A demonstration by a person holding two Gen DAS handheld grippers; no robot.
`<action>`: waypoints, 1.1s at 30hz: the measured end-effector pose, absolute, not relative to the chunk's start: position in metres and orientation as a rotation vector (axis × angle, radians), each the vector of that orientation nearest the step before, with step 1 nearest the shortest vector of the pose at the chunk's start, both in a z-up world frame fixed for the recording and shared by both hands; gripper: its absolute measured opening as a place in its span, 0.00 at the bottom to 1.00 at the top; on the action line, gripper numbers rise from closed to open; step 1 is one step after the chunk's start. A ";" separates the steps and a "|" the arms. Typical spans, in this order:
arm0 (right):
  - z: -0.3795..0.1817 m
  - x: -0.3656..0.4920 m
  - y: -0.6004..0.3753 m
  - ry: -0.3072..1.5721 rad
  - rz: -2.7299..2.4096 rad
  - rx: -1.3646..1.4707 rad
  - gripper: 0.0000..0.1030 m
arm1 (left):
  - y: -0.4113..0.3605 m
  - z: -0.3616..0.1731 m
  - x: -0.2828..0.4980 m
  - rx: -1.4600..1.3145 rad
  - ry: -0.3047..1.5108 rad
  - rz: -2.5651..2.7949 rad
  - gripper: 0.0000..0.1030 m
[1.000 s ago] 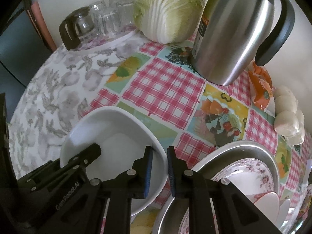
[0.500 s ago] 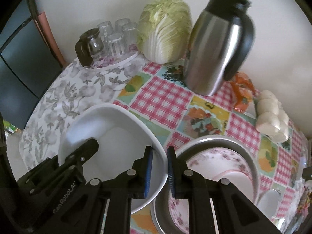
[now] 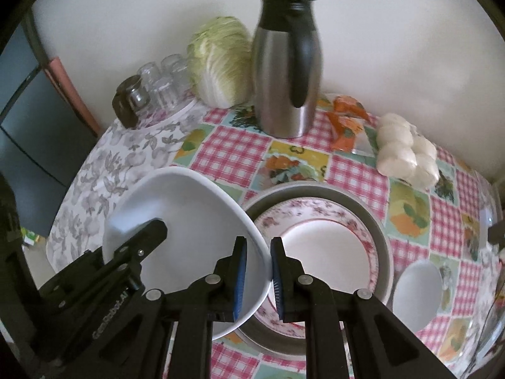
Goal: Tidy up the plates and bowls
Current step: 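Lift the square bowl with both grippers and carry it over the basin, then lower the square bowl into the basin onto the red-rimmed bowl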
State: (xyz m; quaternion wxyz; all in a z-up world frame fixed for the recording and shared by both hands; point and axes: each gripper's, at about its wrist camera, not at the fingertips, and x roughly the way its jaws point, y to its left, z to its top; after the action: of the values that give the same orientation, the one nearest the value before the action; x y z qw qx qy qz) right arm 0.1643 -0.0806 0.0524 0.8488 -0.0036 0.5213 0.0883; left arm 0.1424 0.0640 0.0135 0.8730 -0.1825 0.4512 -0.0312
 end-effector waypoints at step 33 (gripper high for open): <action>0.037 0.127 -0.208 0.965 0.217 0.419 0.18 | -0.049 0.038 0.142 -0.130 0.928 -0.086 0.16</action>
State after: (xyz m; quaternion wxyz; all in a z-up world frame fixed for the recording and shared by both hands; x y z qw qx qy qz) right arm 0.1269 -0.2084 0.0370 0.8591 0.1998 0.4597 0.1033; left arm 0.1420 -0.0486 0.0376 0.8914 -0.0628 0.4470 -0.0414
